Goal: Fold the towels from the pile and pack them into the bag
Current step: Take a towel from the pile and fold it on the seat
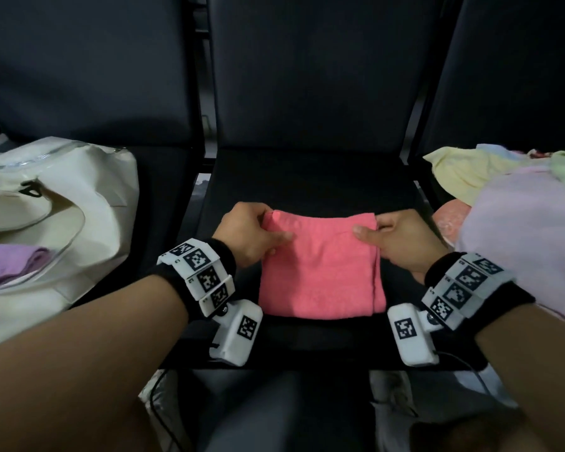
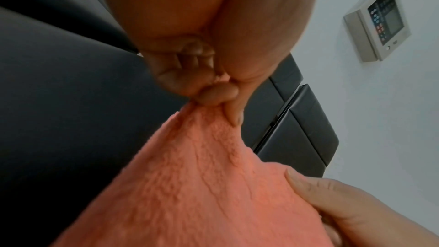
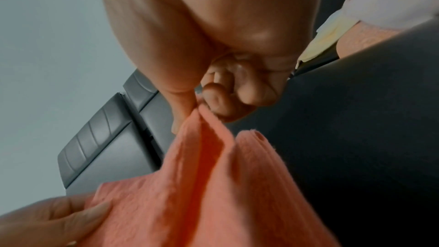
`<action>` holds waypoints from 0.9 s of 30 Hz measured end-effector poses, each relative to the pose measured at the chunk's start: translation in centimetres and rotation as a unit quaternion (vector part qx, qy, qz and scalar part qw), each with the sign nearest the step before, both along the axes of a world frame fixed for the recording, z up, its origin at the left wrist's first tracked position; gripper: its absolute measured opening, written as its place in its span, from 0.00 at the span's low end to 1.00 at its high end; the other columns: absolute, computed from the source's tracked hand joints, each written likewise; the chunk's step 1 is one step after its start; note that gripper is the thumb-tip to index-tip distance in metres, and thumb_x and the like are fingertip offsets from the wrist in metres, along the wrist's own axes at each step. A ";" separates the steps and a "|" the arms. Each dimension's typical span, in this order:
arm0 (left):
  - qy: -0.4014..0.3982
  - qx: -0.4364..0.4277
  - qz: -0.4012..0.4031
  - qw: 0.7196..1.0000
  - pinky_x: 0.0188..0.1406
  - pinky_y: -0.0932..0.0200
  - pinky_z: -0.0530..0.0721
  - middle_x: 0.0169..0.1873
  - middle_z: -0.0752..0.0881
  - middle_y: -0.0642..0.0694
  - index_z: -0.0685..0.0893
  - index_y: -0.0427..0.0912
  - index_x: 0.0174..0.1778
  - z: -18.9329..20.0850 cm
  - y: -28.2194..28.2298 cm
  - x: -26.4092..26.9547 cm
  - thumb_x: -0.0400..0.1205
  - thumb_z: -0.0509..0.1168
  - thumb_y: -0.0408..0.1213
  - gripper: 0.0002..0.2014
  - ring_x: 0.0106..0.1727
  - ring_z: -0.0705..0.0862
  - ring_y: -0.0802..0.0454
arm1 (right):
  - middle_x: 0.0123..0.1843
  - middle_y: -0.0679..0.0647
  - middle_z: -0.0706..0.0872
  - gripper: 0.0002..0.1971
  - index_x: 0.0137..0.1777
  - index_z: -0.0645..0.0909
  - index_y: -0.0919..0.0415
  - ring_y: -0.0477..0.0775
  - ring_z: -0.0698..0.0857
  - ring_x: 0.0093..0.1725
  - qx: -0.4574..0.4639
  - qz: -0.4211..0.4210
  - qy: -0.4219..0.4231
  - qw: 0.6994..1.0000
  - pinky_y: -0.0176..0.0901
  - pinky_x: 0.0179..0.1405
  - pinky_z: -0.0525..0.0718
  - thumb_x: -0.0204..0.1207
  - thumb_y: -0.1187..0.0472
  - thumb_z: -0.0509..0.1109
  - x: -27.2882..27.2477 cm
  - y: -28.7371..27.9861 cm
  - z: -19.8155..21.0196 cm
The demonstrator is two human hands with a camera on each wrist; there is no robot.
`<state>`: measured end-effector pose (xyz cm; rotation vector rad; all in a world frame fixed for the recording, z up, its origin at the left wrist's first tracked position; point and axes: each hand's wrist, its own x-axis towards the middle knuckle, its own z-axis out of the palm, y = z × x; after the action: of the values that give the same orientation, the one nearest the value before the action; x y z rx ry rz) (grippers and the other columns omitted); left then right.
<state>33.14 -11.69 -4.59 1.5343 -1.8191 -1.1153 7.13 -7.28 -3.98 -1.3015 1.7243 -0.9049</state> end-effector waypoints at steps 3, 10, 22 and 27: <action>-0.028 -0.029 0.028 0.999 0.36 0.55 0.83 0.30 0.88 0.50 0.85 0.49 0.31 -0.8 -1.7 -0.3 0.75 0.81 0.44 0.12 0.34 0.87 0.51 | 0.42 0.51 0.95 0.06 0.47 0.92 0.59 0.49 0.94 0.46 0.010 0.003 0.021 1.000 0.49 0.54 0.90 0.77 0.56 0.79 0.0 -0.9 -0.9; -0.055 0.018 0.068 0.996 0.36 0.54 0.83 0.22 0.82 0.50 0.82 0.44 0.25 -2.3 -4.1 -1.8 0.81 0.74 0.43 0.18 0.28 0.81 0.48 | 0.40 0.57 0.94 0.15 0.41 0.91 0.61 0.59 0.93 0.44 0.012 -0.048 0.076 0.996 0.63 0.53 0.91 0.73 0.47 0.81 -0.4 -2.9 -1.9; -0.160 0.015 0.054 0.986 0.66 0.49 0.83 0.68 0.81 0.46 0.75 0.48 0.75 -1.1 -2.1 -1.9 0.78 0.74 0.48 0.29 0.65 0.84 0.44 | 0.60 0.59 0.85 0.25 0.65 0.80 0.62 0.58 0.85 0.56 0.066 -0.079 0.254 0.962 0.46 0.53 0.83 0.73 0.50 0.79 1.2 -2.7 -1.0; -0.183 -0.028 -0.006 0.983 0.56 0.57 0.79 0.67 0.75 0.48 0.77 0.51 0.73 0.6 0.4 -2.4 0.76 0.78 0.46 0.29 0.59 0.82 0.48 | 0.59 0.52 0.85 0.25 0.65 0.82 0.57 0.51 0.85 0.56 0.014 -0.025 0.254 0.967 0.45 0.54 0.83 0.71 0.50 0.82 2.2 -0.1 0.5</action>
<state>30.72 -11.26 -4.03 1.7869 -2.0768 -0.8164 9.36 -7.41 -3.43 -1.5711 2.1564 -0.5986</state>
